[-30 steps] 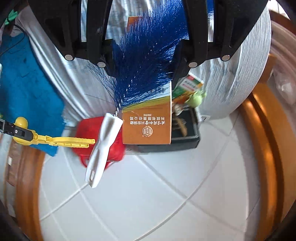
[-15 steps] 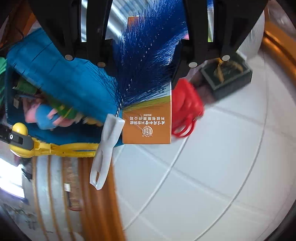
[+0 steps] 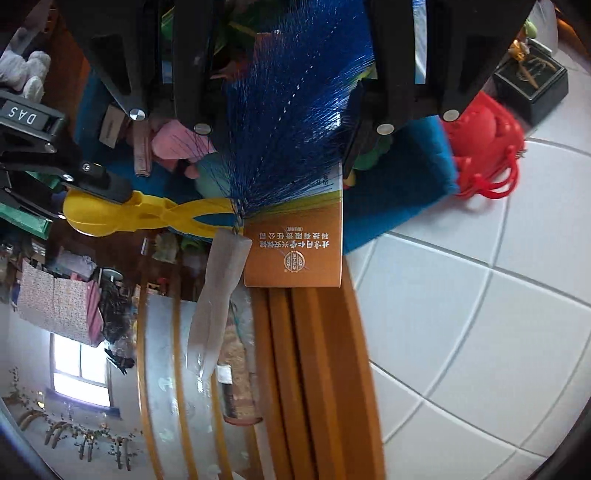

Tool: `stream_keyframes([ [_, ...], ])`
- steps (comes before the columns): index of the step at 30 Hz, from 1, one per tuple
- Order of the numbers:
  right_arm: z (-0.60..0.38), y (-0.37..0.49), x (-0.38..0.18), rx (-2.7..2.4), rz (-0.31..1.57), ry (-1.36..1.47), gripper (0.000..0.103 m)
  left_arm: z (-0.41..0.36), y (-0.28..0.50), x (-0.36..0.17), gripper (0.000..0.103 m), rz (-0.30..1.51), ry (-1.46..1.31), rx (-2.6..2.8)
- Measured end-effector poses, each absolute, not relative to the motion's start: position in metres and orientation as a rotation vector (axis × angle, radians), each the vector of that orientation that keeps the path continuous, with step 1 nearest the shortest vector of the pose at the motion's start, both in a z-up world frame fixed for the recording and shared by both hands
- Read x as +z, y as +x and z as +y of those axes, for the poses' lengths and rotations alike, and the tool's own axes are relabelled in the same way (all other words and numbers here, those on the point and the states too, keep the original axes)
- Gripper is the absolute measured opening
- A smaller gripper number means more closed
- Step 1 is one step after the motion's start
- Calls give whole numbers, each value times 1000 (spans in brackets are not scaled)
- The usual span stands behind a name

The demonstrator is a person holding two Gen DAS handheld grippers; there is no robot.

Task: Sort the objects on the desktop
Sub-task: 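Open both grippers over the blue bin to drop the duster and clip toy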

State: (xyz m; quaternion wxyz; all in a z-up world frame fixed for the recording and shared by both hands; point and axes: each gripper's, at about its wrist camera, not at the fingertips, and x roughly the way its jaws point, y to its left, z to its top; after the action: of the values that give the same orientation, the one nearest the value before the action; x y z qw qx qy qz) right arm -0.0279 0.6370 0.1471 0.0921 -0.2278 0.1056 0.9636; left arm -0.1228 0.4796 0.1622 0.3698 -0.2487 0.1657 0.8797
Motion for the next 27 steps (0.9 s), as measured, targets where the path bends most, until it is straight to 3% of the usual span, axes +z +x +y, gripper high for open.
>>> stream_keyframes([
  [9, 688, -49, 95, 2823, 316, -896, 51, 551, -127, 114, 44, 475, -796, 2206],
  [16, 697, -53, 67, 2809, 294, -1007, 51, 563, -124, 102, 46, 482, -810, 2238],
  [23, 693, -50, 61, 2795, 236, -1039, 52, 563, -110, 98, 62, 511, -822, 2263],
  [27, 696, -46, 57, 2772, 210, -1053, 63, 559, -94, 99, 69, 517, -814, 2287],
])
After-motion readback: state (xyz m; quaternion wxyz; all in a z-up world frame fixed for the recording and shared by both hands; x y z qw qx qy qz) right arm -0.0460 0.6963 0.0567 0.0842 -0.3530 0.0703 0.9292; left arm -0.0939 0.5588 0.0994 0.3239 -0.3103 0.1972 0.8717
